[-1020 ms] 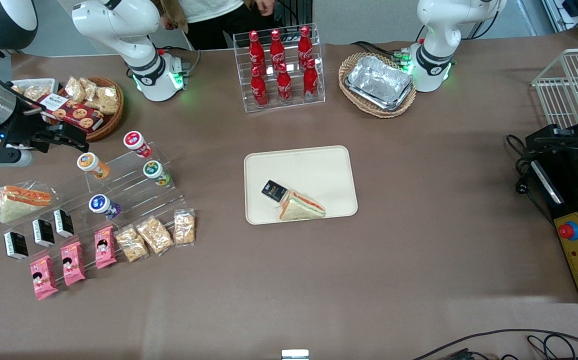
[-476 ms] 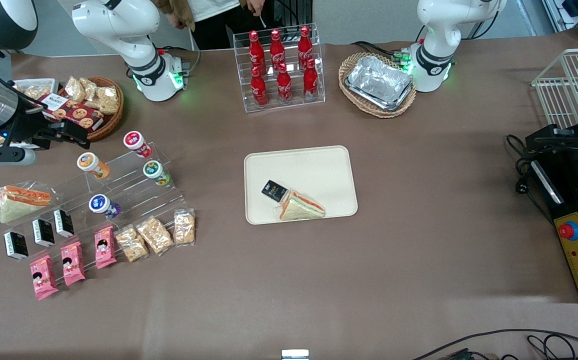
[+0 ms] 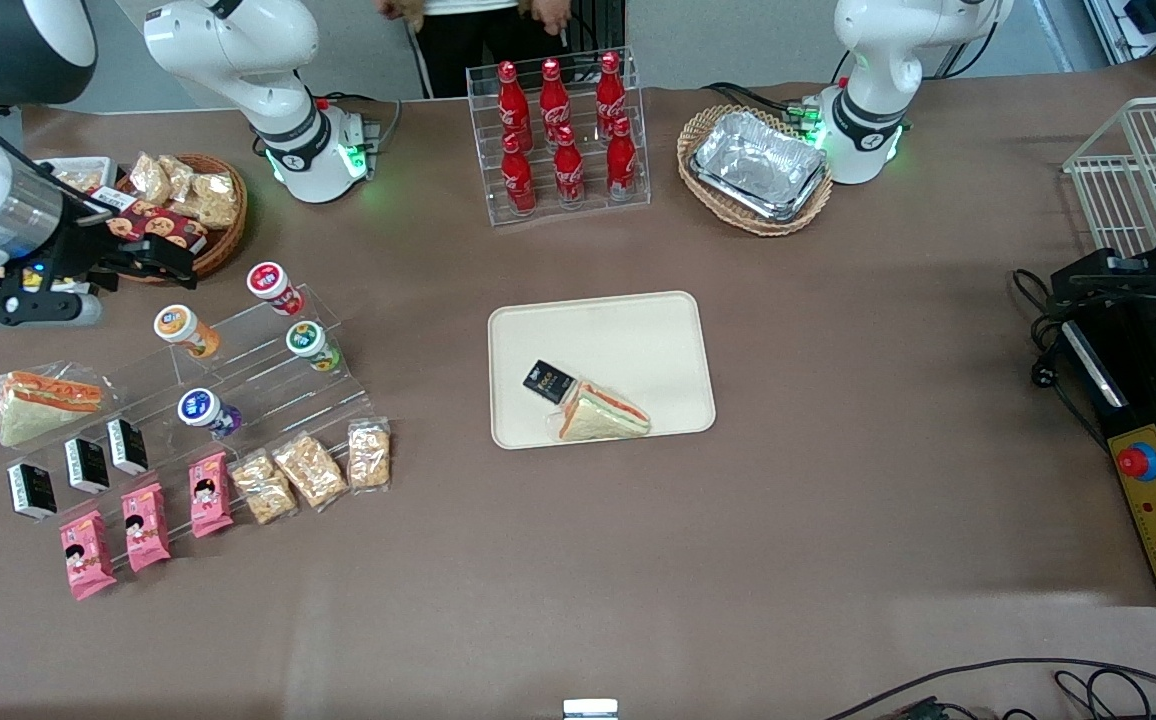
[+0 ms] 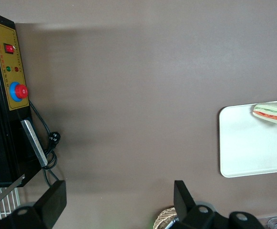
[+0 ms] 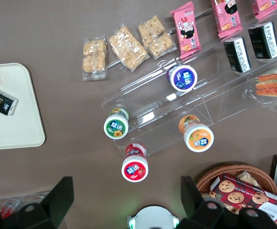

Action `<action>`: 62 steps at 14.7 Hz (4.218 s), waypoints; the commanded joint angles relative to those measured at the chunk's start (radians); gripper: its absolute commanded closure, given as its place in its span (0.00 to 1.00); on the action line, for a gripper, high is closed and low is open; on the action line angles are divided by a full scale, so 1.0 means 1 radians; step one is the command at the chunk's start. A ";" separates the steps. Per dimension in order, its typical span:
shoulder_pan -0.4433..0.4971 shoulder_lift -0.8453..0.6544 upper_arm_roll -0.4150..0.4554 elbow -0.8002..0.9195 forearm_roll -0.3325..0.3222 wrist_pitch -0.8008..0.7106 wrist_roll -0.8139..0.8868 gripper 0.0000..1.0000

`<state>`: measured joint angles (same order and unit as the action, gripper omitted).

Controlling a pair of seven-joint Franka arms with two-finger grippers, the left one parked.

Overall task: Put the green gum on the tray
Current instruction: 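Lower the open right gripper over the green-lidded gum bottle, then close the right gripper on the green gum bottle, then lift the green gum bottle out of the rack with the right gripper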

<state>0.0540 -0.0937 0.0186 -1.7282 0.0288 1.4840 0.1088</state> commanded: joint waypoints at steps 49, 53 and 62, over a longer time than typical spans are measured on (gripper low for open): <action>0.133 0.017 -0.028 -0.380 0.011 0.436 -0.057 0.63; 0.136 0.022 -0.026 -0.214 0.031 0.238 -0.055 0.63; 0.202 0.005 0.110 -0.079 0.174 0.104 0.223 0.63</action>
<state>0.2184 -0.0945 0.0509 -1.8308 0.1877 1.5945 0.1585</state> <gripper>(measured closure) 0.419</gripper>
